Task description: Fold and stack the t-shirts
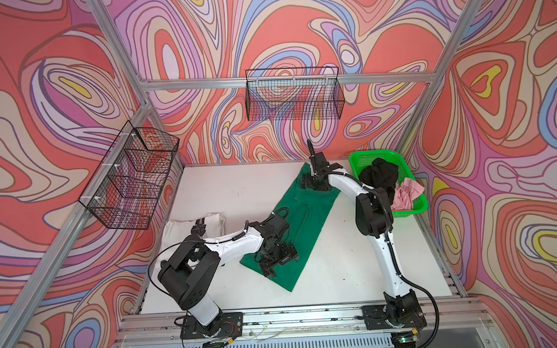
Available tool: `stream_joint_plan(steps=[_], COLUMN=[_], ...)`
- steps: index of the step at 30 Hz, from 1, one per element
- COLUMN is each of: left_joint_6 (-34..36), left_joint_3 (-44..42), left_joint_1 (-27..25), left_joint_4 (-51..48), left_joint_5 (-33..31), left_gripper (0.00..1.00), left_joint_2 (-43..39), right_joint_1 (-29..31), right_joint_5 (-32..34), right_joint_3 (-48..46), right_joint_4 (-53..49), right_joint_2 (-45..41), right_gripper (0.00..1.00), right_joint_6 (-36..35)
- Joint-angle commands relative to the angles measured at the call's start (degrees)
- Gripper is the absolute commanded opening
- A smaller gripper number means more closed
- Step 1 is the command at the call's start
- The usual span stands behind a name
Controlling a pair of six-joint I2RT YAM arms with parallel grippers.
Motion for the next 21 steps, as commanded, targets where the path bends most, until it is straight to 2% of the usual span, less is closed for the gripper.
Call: stream_joint_plan(steps=[1, 4, 6, 11, 15, 21], left_joint_6=[-2.2, 1.1, 6.1, 20.3, 28.3, 32.9], left_joint_3=[2.8, 5.5, 8.1, 11.4, 15.8, 17.1], left_joint_1=[-1.0, -0.9, 0.5, 10.9, 14.5, 16.1], left_joint_4=[-4.4, -8.4, -11.9, -16.0, -18.1, -16.5], left_joint_5=[-2.7, -4.3, -5.8, -4.1, -5.8, -9.8], left_gripper=[1.0, 1.0, 1.0, 1.0, 1.0, 1.0], left_joint_2=[-4.5, -7.5, -8.0, -5.0, -0.1, 5.9], right_joint_1=[0.1, 0.2, 0.2, 0.2, 0.0, -0.1], right_joint_5=[-0.8, -0.3, 0.1, 2.5, 5.0, 2.8], right_joint_3=[-2.7, -9.9, -15.2, -27.9, -29.1, -26.9], right_joint_4=[-0.2, 3.0, 4.9, 9.4, 8.1, 8.9], right_joint_2=[-7.9, -14.7, -18.5, -25.2, -23.3, -17.9], right_gripper=[0.86, 0.86, 0.86, 0.86, 0.85, 0.84], right_joint_6=[0.4, 3.0, 5.2, 8.4, 8.0, 8.3])
